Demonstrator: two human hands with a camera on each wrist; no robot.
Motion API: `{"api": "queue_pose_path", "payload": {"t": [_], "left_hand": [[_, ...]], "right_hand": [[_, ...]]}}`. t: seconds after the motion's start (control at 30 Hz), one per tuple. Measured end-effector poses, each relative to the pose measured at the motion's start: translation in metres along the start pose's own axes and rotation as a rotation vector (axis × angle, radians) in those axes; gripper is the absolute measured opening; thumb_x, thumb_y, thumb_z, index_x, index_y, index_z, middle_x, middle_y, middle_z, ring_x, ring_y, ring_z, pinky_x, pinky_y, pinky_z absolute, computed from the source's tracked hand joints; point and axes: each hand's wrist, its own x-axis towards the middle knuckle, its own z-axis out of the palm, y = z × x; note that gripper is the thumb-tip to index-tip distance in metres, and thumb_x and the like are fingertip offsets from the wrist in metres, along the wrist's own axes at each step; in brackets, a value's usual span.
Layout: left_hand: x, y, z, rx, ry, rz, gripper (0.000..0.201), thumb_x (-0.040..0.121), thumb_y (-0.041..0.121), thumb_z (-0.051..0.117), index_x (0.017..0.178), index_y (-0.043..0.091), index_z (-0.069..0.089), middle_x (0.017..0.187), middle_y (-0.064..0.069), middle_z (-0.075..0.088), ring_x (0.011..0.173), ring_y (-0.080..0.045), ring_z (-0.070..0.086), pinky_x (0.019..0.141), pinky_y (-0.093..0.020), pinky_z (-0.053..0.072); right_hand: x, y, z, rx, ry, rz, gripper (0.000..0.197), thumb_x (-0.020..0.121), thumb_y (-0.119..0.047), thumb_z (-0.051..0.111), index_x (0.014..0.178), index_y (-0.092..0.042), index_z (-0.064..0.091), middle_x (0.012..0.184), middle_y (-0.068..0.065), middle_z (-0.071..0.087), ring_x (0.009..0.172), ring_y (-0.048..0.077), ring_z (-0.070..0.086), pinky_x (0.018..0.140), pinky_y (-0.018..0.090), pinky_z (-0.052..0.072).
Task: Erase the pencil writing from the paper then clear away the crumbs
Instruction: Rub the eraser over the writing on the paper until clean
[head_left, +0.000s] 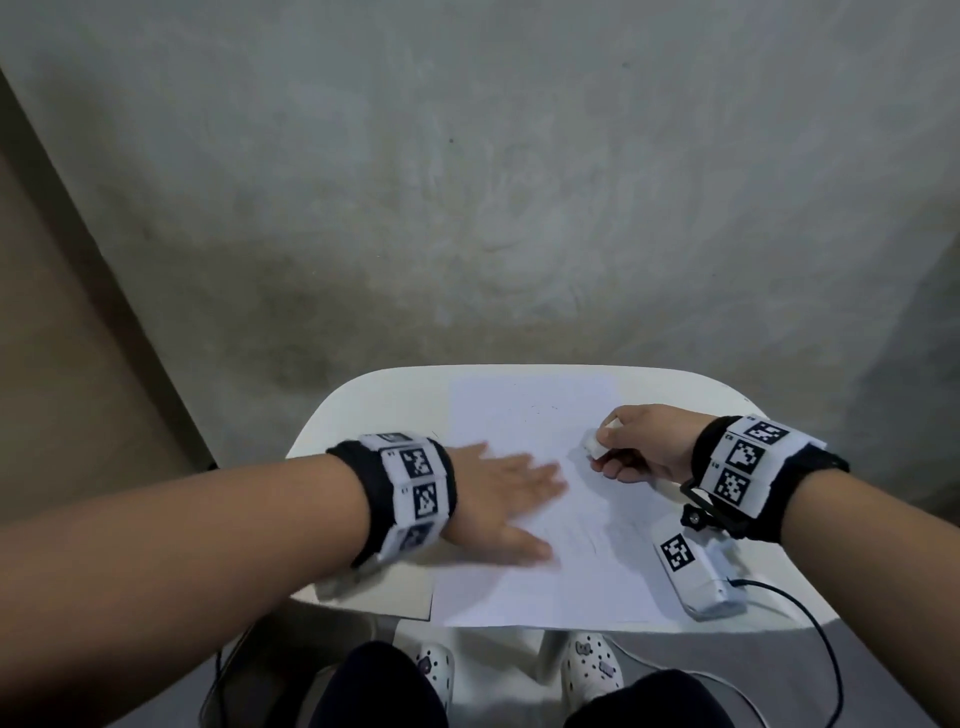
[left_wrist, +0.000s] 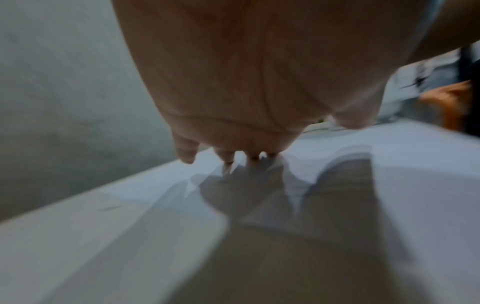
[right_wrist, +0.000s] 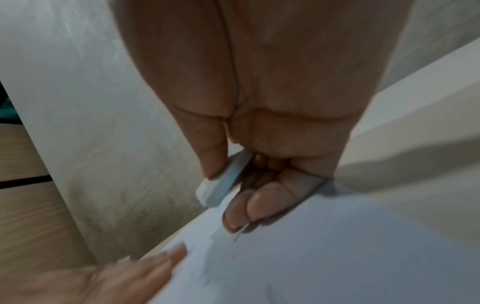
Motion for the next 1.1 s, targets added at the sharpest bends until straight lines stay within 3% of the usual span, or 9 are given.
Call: {"api": "queue_pose_path", "payload": {"t": [0.13,0.3,0.43,0.53,0.73,0.83,0.87,0.9,1.1], "left_hand": [[-0.004,-0.056,0.004,-0.104,0.091,-0.358,0.108,0.076,0.087,0.027,0.152,0.024,-0.017,0.159,0.004,-0.023,0.149,-0.016,-0.014,0.120,-0.048,-0.005],[0.004,-0.070,0.004,-0.193,0.030,-0.331,0.130,0.064,0.083,0.057,0.151,0.025,-0.021,0.159,0.005,-0.025,0.148,-0.016,-0.016,0.121,-0.047,-0.001],[0.016,-0.077,0.009,-0.244,0.058,-0.336,0.136,0.058,0.080,0.063,0.151,0.027,-0.020,0.160,0.004,-0.022,0.149,-0.018,-0.015,0.121,-0.048,0.003],[0.016,-0.078,0.007,-0.274,0.100,-0.310,0.135,0.056,0.078,0.066,0.150,0.033,-0.020,0.161,0.005,-0.019,0.150,-0.019,-0.012,0.120,-0.054,0.007],[0.012,-0.079,0.012,-0.281,0.092,-0.330,0.128,0.065,0.074,0.066,0.151,0.030,-0.018,0.159,0.010,-0.024,0.148,-0.011,-0.018,0.120,-0.053,0.002],[0.012,-0.078,0.012,-0.283,0.101,-0.331,0.128,0.066,0.074,0.066,0.151,0.030,-0.018,0.159,0.009,-0.023,0.148,-0.012,-0.018,0.121,-0.050,0.001],[0.011,-0.077,0.011,-0.280,0.099,-0.330,0.128,0.066,0.074,0.066,0.152,0.029,-0.018,0.159,0.009,-0.023,0.148,-0.012,-0.018,0.121,-0.048,0.000],[0.010,-0.075,0.010,-0.277,0.096,-0.330,0.128,0.066,0.074,0.066,0.152,0.028,-0.018,0.159,0.008,-0.023,0.148,-0.013,-0.017,0.122,-0.045,-0.001],[0.009,-0.077,0.014,-0.294,0.128,-0.333,0.127,0.066,0.075,0.065,0.152,0.029,-0.016,0.159,0.010,-0.022,0.148,-0.012,-0.016,0.120,-0.041,0.000]], "right_hand": [[0.003,-0.003,-0.002,-0.099,-0.026,0.028,0.024,0.100,-0.013,0.043,0.079,-0.007,0.054,0.079,0.012,0.061,0.065,0.017,0.053,0.064,0.025,0.045],[0.001,-0.038,0.015,-0.703,-0.070,-0.112,0.018,0.084,-0.012,0.054,0.069,-0.010,0.063,0.071,0.009,0.057,0.066,0.022,0.051,0.059,0.026,0.040],[0.010,-0.077,0.055,-1.090,0.033,-0.448,0.017,0.084,-0.015,0.061,0.099,-0.016,0.069,0.098,0.000,0.066,0.093,0.021,0.060,0.073,0.024,0.043],[0.022,-0.081,0.078,-1.292,-0.005,-0.534,0.017,0.083,-0.016,0.061,0.097,-0.019,0.071,0.099,0.002,0.067,0.096,0.025,0.062,0.075,0.027,0.045],[-0.002,-0.063,0.053,-1.537,-0.073,-0.472,0.015,0.070,-0.011,0.053,0.069,-0.027,0.054,0.071,-0.002,0.050,0.070,0.024,0.042,0.053,0.020,0.027],[-0.006,-0.070,0.051,-1.564,-0.103,-0.414,0.006,0.071,-0.012,0.057,0.071,-0.018,0.058,0.073,0.000,0.058,0.070,0.023,0.046,0.054,0.020,0.033],[-0.002,-0.076,0.054,-1.554,-0.098,-0.417,0.015,0.074,-0.015,0.060,0.086,-0.013,0.067,0.077,-0.002,0.065,0.074,0.022,0.054,0.059,0.020,0.040],[0.002,-0.080,0.060,-1.525,-0.083,-0.442,0.019,0.076,-0.017,0.061,0.085,-0.028,0.073,0.080,-0.005,0.067,0.079,0.021,0.058,0.065,0.022,0.046],[0.001,-0.076,0.069,-1.439,-0.052,-0.489,0.020,0.079,-0.014,0.056,0.083,-0.030,0.067,0.080,-0.006,0.058,0.079,0.021,0.051,0.062,0.022,0.039]]}}
